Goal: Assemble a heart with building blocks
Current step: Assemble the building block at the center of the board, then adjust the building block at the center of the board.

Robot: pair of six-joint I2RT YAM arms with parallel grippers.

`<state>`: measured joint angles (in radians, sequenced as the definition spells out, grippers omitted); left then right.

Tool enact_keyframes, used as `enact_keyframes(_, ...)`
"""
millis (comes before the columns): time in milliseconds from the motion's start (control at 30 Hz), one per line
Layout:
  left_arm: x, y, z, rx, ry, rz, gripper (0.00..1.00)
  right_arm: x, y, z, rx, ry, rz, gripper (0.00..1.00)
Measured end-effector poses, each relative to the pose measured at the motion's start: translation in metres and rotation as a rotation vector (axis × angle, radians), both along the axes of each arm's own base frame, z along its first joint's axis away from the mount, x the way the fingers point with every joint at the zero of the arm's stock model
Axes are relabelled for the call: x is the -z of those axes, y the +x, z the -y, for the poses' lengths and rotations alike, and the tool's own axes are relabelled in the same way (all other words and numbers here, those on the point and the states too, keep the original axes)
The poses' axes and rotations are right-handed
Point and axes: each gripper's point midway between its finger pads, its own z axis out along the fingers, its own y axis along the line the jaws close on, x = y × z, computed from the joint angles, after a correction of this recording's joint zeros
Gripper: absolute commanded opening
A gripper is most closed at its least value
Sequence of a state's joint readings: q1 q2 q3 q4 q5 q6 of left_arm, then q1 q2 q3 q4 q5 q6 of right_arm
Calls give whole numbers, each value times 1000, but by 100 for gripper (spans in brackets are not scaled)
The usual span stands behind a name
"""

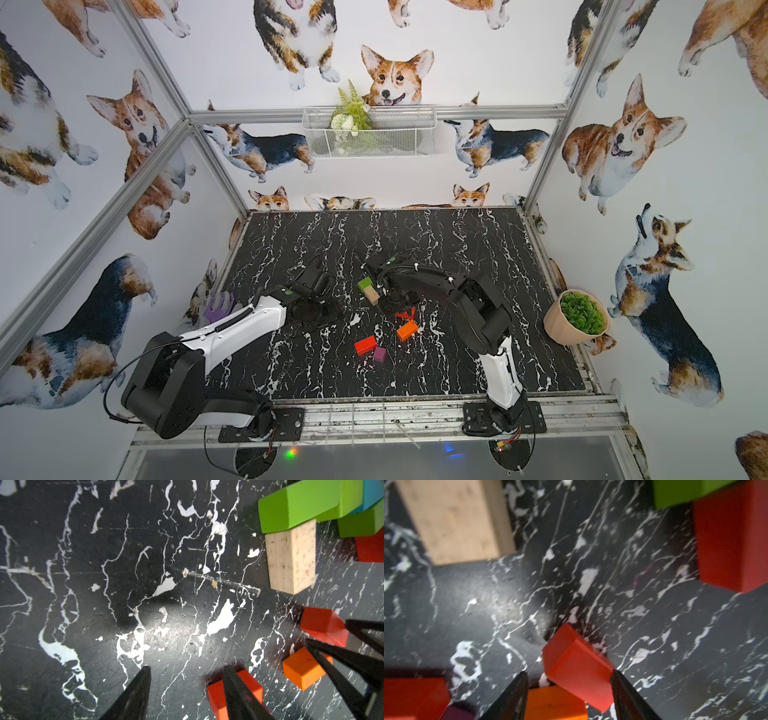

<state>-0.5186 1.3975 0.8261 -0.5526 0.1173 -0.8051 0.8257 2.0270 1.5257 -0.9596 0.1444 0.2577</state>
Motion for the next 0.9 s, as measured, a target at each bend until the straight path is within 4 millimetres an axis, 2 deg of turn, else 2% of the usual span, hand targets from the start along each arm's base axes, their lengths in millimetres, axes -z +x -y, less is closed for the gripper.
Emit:
enact_keyframes(100,-1,0,1,2,1,-1,59,5,3,9,19,-25,-11,64)
enact_keyframes(200,-1,-2,2,11,7,-4,59,5,3,7,19,-13,-13,64)
enact_keyframes(300,-2,-2,4,18,17,-10,59,6,3,7,19,-11,-14,57)
enact_keyframes(467,-11,5,11,27,7,22,59,7,5,9,48,1,-19,30)
enact_keyframes(567,-11,5,15,40,16,23,59,6,10,10,108,0,-5,19)
enact_keyframes(633,-12,5,21,65,30,25,59,4,14,12,162,-4,11,16)
enact_keyframes(700,-13,6,31,97,42,28,59,3,17,13,224,-7,32,18)
enact_keyframes(733,-13,7,36,115,49,31,60,2,18,14,258,-6,42,22)
enact_keyframes(833,-15,9,53,163,67,41,62,3,19,13,352,6,54,44)
enact_keyframes(900,-16,12,64,197,81,51,63,2,19,12,393,19,56,53)
